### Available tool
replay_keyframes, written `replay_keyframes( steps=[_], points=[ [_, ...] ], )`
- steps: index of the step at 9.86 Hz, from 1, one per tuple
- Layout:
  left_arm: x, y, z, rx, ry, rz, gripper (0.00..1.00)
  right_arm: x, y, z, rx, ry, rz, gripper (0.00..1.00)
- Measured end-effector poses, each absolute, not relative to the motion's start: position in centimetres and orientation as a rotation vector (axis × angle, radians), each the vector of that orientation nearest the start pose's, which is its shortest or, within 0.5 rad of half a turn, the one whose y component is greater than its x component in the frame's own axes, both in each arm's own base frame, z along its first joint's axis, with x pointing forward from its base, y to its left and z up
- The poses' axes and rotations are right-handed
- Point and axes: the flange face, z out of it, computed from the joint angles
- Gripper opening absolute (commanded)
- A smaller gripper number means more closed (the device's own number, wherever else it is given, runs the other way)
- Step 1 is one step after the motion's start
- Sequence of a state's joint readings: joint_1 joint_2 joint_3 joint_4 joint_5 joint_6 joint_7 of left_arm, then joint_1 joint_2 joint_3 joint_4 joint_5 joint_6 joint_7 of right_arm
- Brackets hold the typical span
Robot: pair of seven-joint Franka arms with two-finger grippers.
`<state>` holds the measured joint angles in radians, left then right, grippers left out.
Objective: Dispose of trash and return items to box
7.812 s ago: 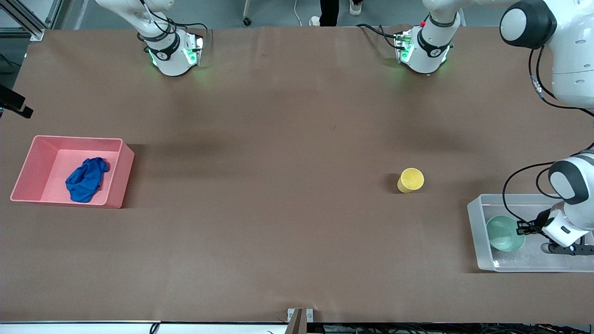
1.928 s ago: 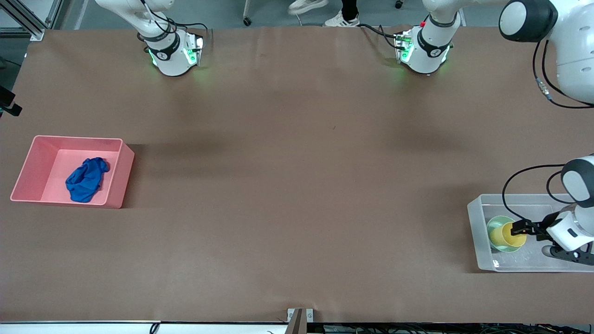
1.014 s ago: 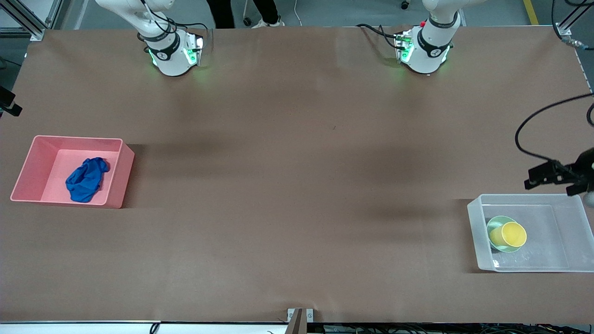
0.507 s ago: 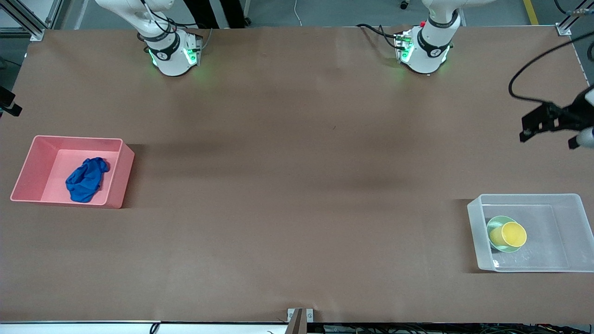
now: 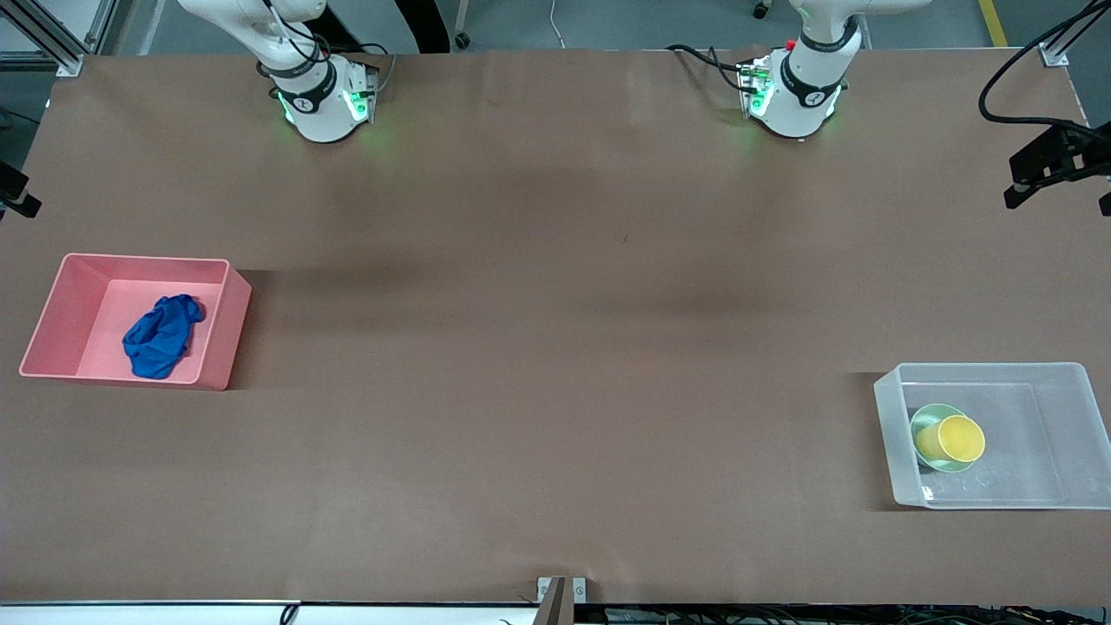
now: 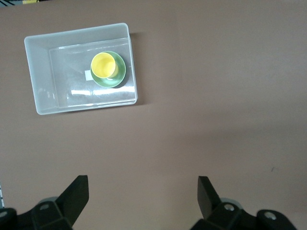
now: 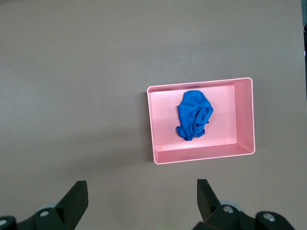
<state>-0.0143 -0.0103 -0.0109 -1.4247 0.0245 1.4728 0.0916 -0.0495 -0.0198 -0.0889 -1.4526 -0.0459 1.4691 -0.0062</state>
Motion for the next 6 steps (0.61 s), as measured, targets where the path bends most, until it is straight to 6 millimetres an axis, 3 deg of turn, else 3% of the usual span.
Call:
replay_keyframes(
  steps=[6],
  points=[
    [53.7, -4.3, 67.0, -3.114, 0.122, -0.026, 1.00, 53.1, -8.3, 68.2, -3.179, 0.229, -0.053, 1.00]
  ],
)
